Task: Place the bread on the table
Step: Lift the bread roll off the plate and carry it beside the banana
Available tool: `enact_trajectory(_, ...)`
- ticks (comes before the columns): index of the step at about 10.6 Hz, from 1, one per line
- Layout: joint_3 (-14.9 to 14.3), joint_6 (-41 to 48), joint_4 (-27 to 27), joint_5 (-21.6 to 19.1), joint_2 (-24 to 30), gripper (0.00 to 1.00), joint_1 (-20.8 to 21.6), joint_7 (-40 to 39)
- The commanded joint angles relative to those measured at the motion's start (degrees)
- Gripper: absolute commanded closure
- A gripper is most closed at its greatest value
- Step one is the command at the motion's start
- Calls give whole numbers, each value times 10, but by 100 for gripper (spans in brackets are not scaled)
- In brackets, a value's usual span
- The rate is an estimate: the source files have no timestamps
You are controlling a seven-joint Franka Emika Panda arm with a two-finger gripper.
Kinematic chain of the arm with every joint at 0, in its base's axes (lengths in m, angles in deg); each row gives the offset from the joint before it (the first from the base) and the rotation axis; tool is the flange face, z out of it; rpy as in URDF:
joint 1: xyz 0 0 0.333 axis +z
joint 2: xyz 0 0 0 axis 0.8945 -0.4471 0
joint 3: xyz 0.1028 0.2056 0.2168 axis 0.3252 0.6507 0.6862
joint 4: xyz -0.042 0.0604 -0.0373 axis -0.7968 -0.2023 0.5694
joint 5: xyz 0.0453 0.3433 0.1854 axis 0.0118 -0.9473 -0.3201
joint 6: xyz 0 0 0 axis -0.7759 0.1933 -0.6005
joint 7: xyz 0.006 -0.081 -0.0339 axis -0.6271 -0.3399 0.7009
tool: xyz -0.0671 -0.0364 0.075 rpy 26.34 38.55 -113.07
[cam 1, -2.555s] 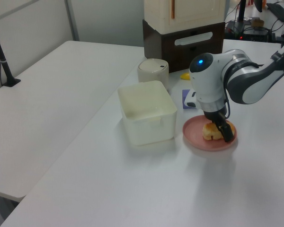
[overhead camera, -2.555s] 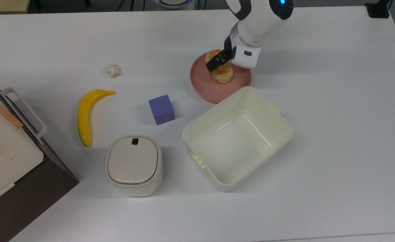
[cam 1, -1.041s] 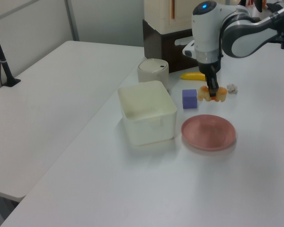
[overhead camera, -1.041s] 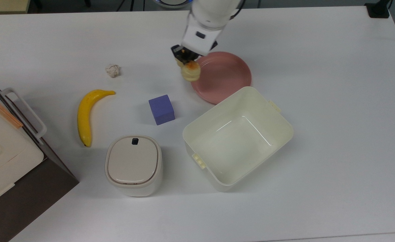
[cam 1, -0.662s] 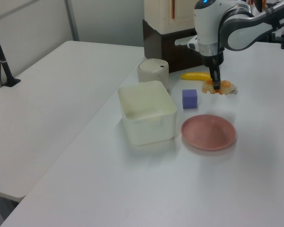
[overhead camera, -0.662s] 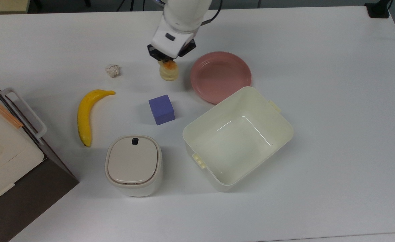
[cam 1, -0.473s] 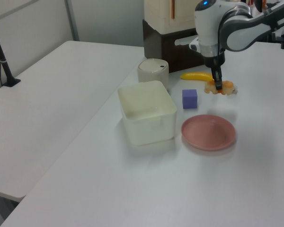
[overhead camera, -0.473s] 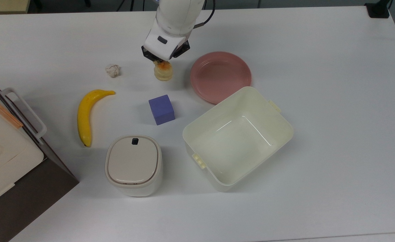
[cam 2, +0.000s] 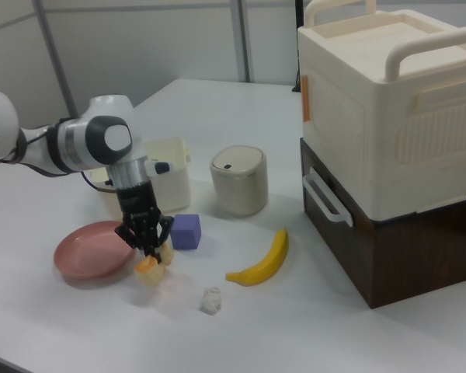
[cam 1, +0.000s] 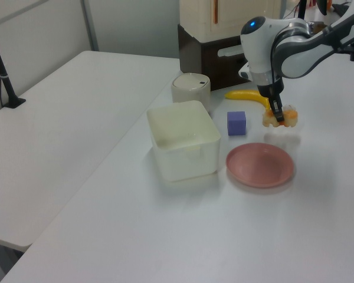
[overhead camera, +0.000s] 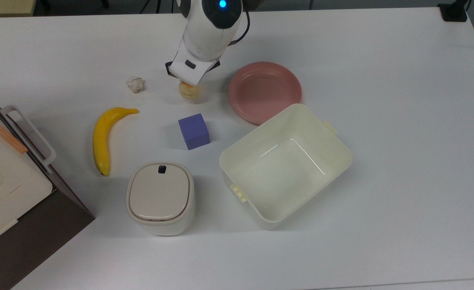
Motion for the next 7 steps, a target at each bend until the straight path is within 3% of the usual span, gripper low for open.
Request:
enact_trajectory(1,0,-10,6,15,-7,100,-13,-1)
enact_trajectory(2,0,-10,6,15,-9,71,-17,-1)
enact_trajectory(3,0,-10,6,16,-8,21,-21,-1)
enact_trajectory(4,0,-10,6,16,-8,0,-20,1)
enact_trajectory(7,0,-11,6,36,-9,0,-20,4)
